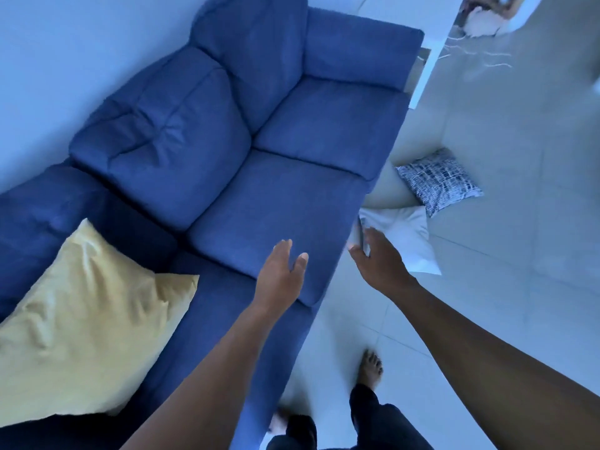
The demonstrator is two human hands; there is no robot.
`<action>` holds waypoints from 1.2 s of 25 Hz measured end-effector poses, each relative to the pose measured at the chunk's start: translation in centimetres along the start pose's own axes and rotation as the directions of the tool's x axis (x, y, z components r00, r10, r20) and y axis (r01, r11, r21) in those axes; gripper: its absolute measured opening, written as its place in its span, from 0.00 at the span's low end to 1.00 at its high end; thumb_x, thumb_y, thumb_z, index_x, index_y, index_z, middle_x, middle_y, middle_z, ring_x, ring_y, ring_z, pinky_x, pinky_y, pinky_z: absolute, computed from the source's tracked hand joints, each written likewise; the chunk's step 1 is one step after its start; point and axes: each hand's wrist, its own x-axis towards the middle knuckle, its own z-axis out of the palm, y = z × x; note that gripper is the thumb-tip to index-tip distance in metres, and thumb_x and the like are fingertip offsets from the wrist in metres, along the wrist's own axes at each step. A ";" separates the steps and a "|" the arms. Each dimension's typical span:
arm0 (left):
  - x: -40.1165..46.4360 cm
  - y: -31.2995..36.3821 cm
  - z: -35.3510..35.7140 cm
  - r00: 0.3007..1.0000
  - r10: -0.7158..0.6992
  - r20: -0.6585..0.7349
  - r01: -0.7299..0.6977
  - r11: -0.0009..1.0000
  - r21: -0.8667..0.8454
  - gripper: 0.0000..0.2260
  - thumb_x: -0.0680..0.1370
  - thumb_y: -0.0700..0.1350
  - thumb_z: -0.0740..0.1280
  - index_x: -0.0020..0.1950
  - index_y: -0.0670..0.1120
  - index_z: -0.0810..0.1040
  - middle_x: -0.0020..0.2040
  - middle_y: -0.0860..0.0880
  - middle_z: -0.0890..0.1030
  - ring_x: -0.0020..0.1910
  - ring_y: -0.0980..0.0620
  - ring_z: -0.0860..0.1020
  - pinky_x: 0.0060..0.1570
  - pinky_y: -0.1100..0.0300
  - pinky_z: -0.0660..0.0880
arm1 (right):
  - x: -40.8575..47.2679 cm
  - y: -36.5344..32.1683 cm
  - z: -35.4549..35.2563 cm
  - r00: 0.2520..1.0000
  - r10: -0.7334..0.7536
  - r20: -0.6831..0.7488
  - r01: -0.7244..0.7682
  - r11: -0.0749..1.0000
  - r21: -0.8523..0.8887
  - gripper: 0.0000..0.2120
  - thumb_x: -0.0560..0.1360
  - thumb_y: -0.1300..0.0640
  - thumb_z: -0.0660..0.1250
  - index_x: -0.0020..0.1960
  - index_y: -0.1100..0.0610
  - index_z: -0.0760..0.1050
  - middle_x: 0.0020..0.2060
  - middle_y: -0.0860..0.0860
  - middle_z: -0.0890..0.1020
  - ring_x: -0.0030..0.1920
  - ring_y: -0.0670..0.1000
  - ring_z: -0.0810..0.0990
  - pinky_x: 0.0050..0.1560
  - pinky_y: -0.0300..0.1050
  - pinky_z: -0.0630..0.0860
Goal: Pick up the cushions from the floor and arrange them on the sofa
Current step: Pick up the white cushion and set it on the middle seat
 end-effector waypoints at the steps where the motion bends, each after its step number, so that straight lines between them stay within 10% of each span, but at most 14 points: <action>1: 0.5 1.7 1.8 1.000 0.009 0.021 -0.010 0.999 0.036 0.28 0.87 0.55 0.59 0.85 0.45 0.61 0.86 0.49 0.62 0.85 0.50 0.59 0.82 0.52 0.56 | 0.5 2.0 -1.7 1.000 0.020 -0.009 -0.020 1.000 -0.018 0.24 0.83 0.49 0.63 0.72 0.63 0.70 0.71 0.61 0.74 0.74 0.61 0.69 0.69 0.55 0.67; 6: 2.9 10.5 10.4 0.987 0.082 0.140 -0.103 0.984 0.145 0.30 0.87 0.53 0.59 0.86 0.43 0.56 0.87 0.46 0.57 0.86 0.49 0.54 0.83 0.53 0.53 | 2.4 11.2 -9.5 0.994 0.092 -0.067 -0.096 0.993 -0.065 0.33 0.84 0.45 0.61 0.81 0.61 0.57 0.83 0.59 0.57 0.83 0.57 0.51 0.79 0.57 0.54; 30: 31.0 24.5 26.0 0.930 -0.040 0.367 -0.096 0.933 0.346 0.31 0.85 0.50 0.63 0.84 0.40 0.58 0.84 0.40 0.64 0.82 0.43 0.63 0.78 0.53 0.60 | 26.6 24.6 -19.9 0.926 0.376 0.030 -0.372 0.923 -0.101 0.36 0.84 0.42 0.58 0.83 0.58 0.50 0.84 0.56 0.51 0.84 0.55 0.46 0.80 0.56 0.50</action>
